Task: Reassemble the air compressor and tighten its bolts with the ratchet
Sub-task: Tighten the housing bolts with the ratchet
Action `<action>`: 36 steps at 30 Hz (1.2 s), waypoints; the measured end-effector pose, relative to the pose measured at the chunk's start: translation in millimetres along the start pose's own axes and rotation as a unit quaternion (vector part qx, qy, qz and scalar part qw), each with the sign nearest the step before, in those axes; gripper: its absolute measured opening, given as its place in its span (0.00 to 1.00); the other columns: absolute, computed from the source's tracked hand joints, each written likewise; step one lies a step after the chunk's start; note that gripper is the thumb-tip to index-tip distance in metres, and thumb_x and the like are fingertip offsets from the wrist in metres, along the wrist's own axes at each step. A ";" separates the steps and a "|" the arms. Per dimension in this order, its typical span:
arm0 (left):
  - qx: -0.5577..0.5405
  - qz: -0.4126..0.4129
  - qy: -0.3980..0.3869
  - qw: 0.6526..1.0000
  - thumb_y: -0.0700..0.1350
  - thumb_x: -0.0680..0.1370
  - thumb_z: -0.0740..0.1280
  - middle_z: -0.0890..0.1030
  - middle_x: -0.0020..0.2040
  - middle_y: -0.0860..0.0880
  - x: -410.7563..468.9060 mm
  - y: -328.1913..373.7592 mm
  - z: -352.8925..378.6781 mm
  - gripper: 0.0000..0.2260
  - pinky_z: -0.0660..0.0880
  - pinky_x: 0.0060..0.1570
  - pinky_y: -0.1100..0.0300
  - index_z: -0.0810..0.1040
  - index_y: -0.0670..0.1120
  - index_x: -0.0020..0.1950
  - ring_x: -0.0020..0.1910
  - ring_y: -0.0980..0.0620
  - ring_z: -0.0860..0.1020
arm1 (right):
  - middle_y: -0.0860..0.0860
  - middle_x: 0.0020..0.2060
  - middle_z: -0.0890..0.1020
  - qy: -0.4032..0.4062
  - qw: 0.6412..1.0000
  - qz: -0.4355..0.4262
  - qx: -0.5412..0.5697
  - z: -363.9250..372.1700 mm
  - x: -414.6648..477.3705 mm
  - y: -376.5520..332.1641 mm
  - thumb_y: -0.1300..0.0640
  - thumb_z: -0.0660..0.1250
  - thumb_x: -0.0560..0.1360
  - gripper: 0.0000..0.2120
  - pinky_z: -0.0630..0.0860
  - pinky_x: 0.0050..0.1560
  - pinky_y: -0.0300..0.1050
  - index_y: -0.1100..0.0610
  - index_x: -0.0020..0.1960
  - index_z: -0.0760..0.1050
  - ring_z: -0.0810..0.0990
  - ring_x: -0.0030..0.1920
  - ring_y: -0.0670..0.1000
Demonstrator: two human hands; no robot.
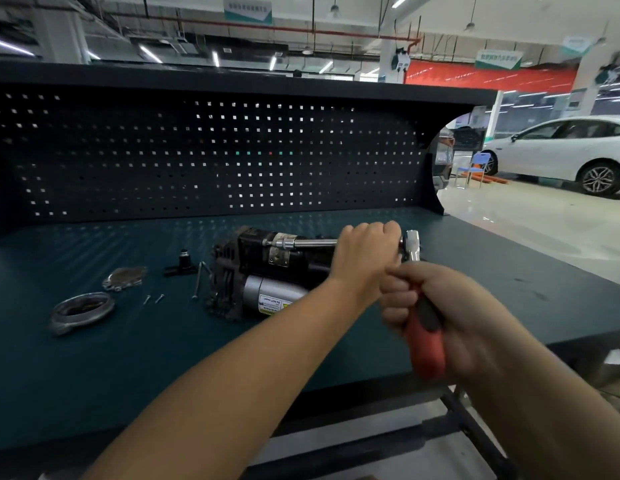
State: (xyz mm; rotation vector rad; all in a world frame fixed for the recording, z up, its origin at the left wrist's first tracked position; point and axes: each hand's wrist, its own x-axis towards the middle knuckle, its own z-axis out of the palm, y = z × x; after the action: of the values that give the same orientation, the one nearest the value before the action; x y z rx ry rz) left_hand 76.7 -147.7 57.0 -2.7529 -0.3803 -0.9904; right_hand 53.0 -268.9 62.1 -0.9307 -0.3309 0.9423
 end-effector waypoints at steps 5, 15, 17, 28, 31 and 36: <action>-0.023 -0.015 -0.135 0.990 0.48 0.73 0.64 0.74 0.33 0.48 15.8 -9.6 -10.3 0.11 0.63 0.31 0.60 0.68 0.46 0.33 0.32 0.46 0.70 | 0.48 0.22 0.66 0.058 0.988 -0.064 -0.129 -20.3 6.3 44.0 0.64 0.54 0.80 0.07 0.63 0.20 0.37 0.58 0.47 0.69 0.63 0.19 0.46; -0.001 -0.006 -0.040 0.999 0.46 0.78 0.58 0.80 0.49 0.44 4.1 0.3 6.9 0.05 0.63 0.38 0.56 0.72 0.46 0.47 0.48 0.41 0.78 | 0.47 0.19 0.65 -0.021 0.997 0.022 0.065 1.9 3.7 -13.3 0.63 0.54 0.79 0.14 0.62 0.16 0.32 0.57 0.35 0.63 0.63 0.16 0.41; 0.022 0.006 -0.073 0.997 0.45 0.75 0.62 0.80 0.44 0.45 8.7 -3.1 3.2 0.04 0.64 0.35 0.57 0.75 0.47 0.42 0.40 0.43 0.77 | 0.47 0.20 0.65 0.004 1.000 -0.008 -0.006 -6.8 7.9 11.2 0.64 0.54 0.80 0.13 0.62 0.16 0.33 0.57 0.37 0.65 0.62 0.17 0.43; -0.011 0.006 0.023 1.000 0.45 0.75 0.61 0.80 0.45 0.45 -4.5 -7.3 7.0 0.03 0.60 0.39 0.55 0.71 0.46 0.46 0.46 0.41 0.77 | 0.47 0.20 0.64 -0.010 1.000 -0.022 -0.012 -10.3 8.1 8.2 0.64 0.57 0.78 0.14 0.61 0.16 0.33 0.56 0.35 0.64 0.61 0.16 0.42; 0.005 -0.003 -0.017 1.000 0.47 0.74 0.62 0.78 0.37 0.47 4.4 -10.3 6.7 0.07 0.60 0.32 0.58 0.70 0.49 0.36 0.37 0.42 0.76 | 0.48 0.21 0.65 0.010 0.997 -0.044 -0.068 -17.1 10.4 34.6 0.63 0.57 0.79 0.09 0.61 0.17 0.37 0.57 0.40 0.67 0.62 0.18 0.44; -0.087 0.018 -0.223 0.971 0.49 0.71 0.65 0.71 0.30 0.52 22.4 -19.2 -7.2 0.13 0.61 0.27 0.61 0.68 0.48 0.29 0.34 0.46 0.72 | 0.49 0.24 0.66 0.024 0.989 -0.009 -0.145 -41.6 15.3 40.6 0.59 0.56 0.82 0.08 0.61 0.22 0.38 0.60 0.47 0.71 0.61 0.20 0.46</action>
State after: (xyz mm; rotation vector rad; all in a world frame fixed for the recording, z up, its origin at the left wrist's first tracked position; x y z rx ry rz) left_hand 83.3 -127.5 78.7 -3.1223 -0.3157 -0.4002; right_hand 65.2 -268.6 3.2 -1.2115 -0.4421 0.8667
